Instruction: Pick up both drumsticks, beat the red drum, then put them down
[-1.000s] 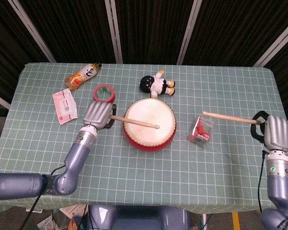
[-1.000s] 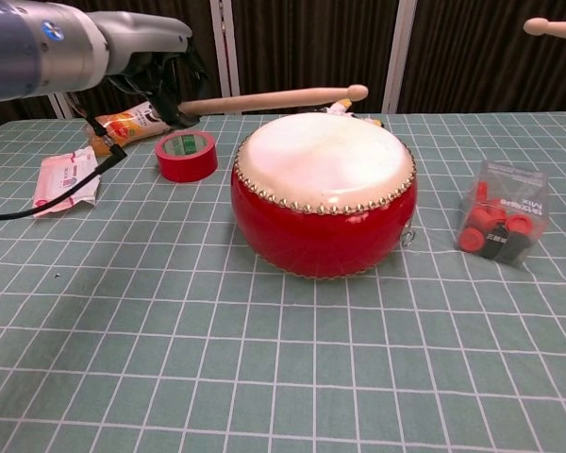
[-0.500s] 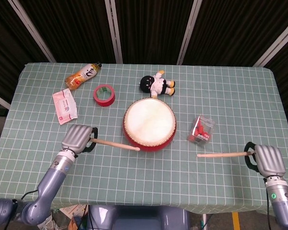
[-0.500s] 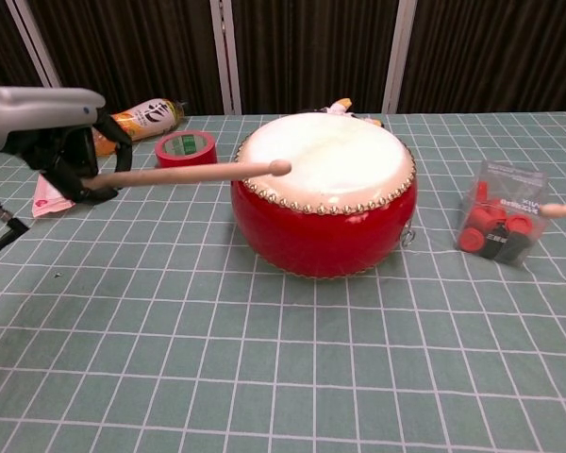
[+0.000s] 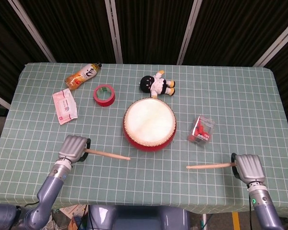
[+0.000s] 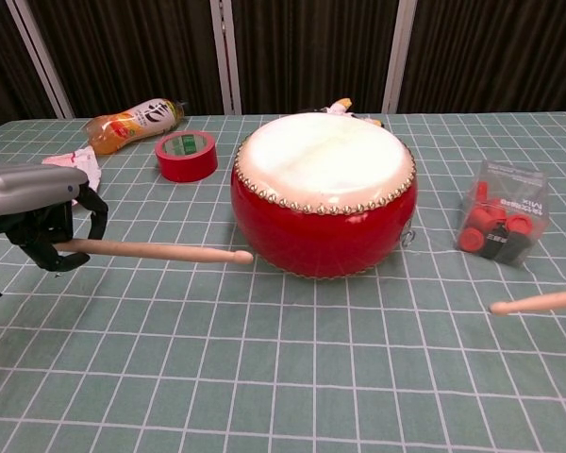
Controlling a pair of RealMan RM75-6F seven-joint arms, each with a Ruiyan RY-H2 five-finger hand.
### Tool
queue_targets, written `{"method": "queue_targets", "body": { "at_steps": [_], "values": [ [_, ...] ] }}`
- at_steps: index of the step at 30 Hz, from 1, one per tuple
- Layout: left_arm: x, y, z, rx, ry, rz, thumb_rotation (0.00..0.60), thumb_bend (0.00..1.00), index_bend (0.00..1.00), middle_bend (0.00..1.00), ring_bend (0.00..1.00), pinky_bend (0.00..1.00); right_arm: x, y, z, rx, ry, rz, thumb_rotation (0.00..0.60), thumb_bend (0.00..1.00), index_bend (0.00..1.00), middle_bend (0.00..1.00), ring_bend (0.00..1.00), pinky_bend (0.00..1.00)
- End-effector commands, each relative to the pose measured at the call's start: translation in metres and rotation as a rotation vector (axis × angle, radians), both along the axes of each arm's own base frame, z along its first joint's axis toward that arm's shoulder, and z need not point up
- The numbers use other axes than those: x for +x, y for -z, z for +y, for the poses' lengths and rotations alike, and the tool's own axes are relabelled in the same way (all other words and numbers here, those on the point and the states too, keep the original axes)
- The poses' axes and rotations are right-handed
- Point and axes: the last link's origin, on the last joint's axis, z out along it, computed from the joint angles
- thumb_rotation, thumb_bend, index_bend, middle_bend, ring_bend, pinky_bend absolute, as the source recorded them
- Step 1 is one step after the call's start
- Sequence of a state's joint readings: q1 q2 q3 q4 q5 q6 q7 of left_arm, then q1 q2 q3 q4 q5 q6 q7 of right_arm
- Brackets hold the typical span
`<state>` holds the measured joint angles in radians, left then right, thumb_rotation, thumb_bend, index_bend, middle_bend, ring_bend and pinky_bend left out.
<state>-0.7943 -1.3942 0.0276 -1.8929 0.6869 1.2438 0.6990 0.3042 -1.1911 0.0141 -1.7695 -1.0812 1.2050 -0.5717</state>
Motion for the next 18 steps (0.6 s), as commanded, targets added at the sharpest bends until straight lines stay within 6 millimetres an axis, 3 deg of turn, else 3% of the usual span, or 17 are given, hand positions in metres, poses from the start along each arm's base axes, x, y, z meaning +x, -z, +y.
{"method": "queue_targets", "body": {
  "at_steps": [1,6,8,13,18],
  "values": [
    [-0.007,0.011,0.000,-0.021,-0.004,0.045,0.600,0.44,0.54,0.89,0.89,0.98,-0.001,0.011,-0.005,0.014,0.021,0.020,0.600,0.50,0.83,1.00,1.00,0.91],
    [-0.012,0.016,-0.001,-0.030,-0.014,0.083,0.600,0.35,0.38,0.65,0.69,0.79,0.001,0.017,-0.006,0.019,0.022,0.033,0.600,0.50,0.68,0.94,0.92,0.85],
    [-0.013,0.015,0.000,-0.027,-0.014,0.091,0.600,0.31,0.34,0.55,0.60,0.71,0.002,0.019,-0.006,0.021,0.023,0.030,0.600,0.50,0.59,0.86,0.85,0.78],
    [-0.015,0.009,0.000,-0.014,-0.026,0.097,0.600,0.25,0.24,0.35,0.41,0.53,0.002,0.023,-0.003,0.046,0.033,0.049,0.600,0.50,0.27,0.54,0.54,0.49],
    [-0.016,-0.002,-0.001,0.002,-0.050,0.077,0.600,0.23,0.18,0.23,0.29,0.47,0.003,0.023,-0.001,0.064,0.056,0.068,0.600,0.50,0.12,0.39,0.39,0.39]
  ]
}}
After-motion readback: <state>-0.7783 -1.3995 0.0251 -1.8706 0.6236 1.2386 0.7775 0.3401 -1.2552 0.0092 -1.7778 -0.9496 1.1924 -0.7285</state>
